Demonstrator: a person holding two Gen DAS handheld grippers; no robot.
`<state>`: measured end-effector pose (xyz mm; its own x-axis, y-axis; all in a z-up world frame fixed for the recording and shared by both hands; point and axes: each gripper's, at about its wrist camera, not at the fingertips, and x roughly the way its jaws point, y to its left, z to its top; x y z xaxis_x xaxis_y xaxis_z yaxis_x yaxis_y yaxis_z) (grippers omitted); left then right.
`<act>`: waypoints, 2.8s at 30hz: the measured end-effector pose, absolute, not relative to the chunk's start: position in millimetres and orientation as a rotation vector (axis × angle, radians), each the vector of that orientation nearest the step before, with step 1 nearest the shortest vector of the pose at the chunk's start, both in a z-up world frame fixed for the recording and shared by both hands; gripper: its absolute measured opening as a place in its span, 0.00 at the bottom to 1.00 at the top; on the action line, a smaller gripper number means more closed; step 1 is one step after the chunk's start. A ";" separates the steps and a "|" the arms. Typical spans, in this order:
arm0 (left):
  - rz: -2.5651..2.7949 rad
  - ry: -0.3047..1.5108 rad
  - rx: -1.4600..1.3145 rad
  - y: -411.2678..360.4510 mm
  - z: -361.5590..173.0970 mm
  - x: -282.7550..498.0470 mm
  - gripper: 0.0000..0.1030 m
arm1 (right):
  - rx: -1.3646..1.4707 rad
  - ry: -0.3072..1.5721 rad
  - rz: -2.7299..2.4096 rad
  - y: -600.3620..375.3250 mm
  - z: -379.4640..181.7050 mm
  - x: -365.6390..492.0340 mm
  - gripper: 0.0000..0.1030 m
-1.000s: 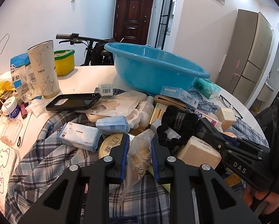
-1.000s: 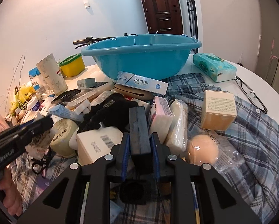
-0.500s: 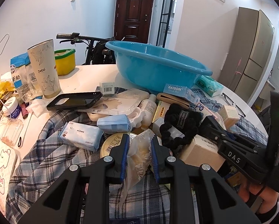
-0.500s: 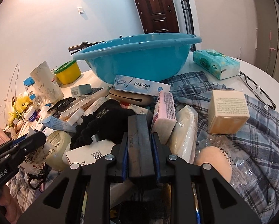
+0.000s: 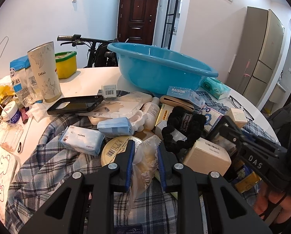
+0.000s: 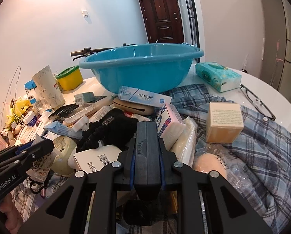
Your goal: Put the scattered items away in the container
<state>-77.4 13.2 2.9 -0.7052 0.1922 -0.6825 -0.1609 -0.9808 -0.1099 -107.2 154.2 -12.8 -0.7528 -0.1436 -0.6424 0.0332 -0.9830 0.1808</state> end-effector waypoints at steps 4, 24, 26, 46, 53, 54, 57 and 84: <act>2.707 -0.091 -1.107 12.8 5.6 -78.6 0.23 | 1.037 -0.230 -2.860 155.1 -5.0 -104.8 0.18; 2.789 0.027 -0.898 18.5 53.0 -82.8 0.23 | 0.887 -0.151 -2.930 157.5 36.9 -98.7 0.18; 2.805 0.043 -0.864 18.1 61.2 -83.7 0.23 | 0.866 -0.141 -2.937 156.9 42.6 -98.3 0.18; 3.048 -0.090 -0.479 -10.4 140.5 -94.8 0.23 | 0.573 -0.132 -3.018 159.9 113.0 -99.2 0.18; 2.957 -0.030 -0.592 0.0 129.8 -92.3 0.23 | 0.503 -0.127 -3.037 164.1 127.5 -90.1 0.18; 2.941 -0.015 -0.636 2.3 121.0 -91.5 0.23 | 0.514 -0.125 -3.034 164.1 124.1 -88.6 0.18; 2.898 0.007 -0.743 8.4 96.1 -92.5 0.23 | 0.587 -0.142 -3.017 165.7 107.6 -88.9 0.18; 2.680 -0.170 -1.175 -14.1 -12.4 -91.1 0.74 | 0.790 -0.191 -2.955 167.5 61.1 -93.2 0.18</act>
<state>-91.1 -14.1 -12.4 -0.6602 0.2368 -0.7128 -0.1447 -0.9713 -0.1887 -93.2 167.5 61.1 -0.8643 -0.1063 -0.4917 0.0422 -0.9893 0.1396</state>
